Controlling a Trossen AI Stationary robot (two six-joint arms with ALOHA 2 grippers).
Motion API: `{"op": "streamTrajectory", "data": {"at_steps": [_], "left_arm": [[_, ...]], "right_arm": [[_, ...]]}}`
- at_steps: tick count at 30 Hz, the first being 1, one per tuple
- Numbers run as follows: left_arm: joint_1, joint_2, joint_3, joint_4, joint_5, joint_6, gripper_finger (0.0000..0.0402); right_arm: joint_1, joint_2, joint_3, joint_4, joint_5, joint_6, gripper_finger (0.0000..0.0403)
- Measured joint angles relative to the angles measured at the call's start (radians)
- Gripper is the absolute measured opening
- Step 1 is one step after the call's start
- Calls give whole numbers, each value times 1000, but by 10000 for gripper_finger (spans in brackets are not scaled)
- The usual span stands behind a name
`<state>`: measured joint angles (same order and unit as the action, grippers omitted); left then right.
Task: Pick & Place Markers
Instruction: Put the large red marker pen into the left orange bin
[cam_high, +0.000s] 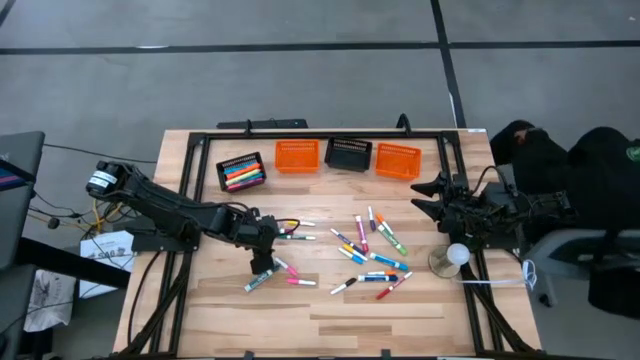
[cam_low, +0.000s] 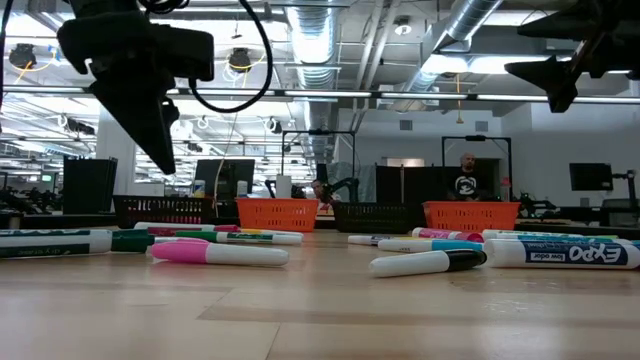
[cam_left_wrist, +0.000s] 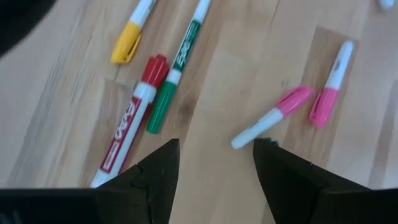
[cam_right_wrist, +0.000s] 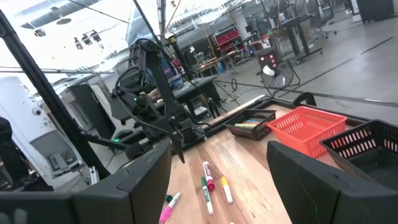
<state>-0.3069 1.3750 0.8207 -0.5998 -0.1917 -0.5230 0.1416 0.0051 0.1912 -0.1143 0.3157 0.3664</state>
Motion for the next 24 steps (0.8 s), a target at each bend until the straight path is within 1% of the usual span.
{"op": "streamTrajectory", "data": {"at_steps": [7,14,17,24], "left_arm": [[1,0,0,-21,0,2,205],[10,0,0,-69,0,21,205],[30,0,0,-74,-2,26,205],[118,0,0,-73,-3,142,205]], "right_arm": [[0,0,0,-44,0,0,254],[0,0,0,-43,0,0,254],[0,0,0,-43,0,0,254],[0,0,0,-43,0,0,254]]}}
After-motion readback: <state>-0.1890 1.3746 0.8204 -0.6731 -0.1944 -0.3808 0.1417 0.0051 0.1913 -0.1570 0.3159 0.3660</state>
